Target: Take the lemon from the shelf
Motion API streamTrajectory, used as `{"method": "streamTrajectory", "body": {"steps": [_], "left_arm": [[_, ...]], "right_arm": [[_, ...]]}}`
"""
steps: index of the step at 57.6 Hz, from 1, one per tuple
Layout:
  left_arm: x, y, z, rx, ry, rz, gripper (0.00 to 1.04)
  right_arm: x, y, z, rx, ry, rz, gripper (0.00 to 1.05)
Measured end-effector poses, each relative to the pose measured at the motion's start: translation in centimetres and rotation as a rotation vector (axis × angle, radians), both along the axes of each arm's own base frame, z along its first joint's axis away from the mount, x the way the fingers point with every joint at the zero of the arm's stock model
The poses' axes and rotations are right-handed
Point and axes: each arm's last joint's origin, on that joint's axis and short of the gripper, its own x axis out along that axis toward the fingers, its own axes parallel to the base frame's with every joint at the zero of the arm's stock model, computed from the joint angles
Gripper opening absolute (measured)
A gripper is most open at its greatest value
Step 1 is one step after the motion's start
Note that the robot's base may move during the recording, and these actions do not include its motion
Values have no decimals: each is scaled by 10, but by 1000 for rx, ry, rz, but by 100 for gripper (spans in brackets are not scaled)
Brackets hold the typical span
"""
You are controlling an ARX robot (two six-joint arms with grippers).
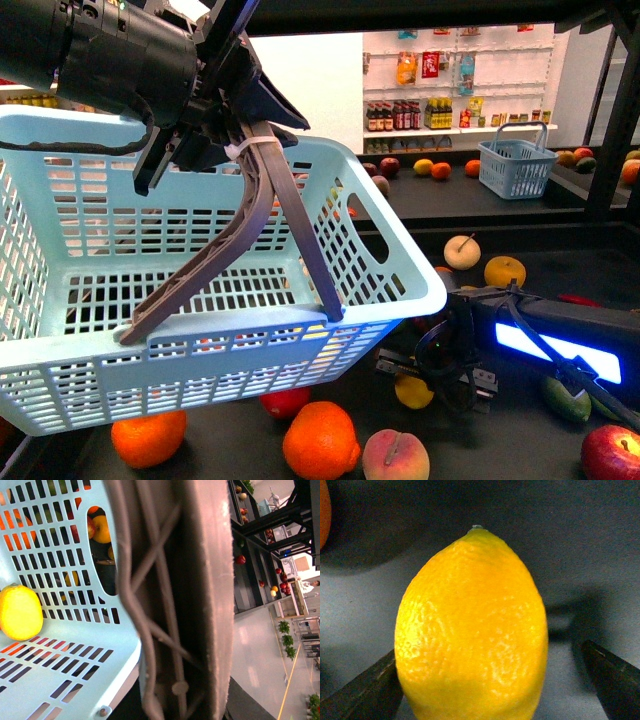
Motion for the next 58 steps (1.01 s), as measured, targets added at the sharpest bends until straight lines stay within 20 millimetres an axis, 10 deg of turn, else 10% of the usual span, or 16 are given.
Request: {"method": "streamTrajectory", "body": {"steps": [17, 37, 58], "left_arm": [[0, 0, 0, 0, 0, 0, 13], [0, 0, 0, 0, 0, 0, 13], [0, 0, 0, 1, 0, 1, 13]], "right_arm": [[0, 2, -2, -9, -16, 11, 64], [8, -23, 5, -90, -82, 11, 63], [-42, -125, 189, -131, -505, 4, 63]]}}
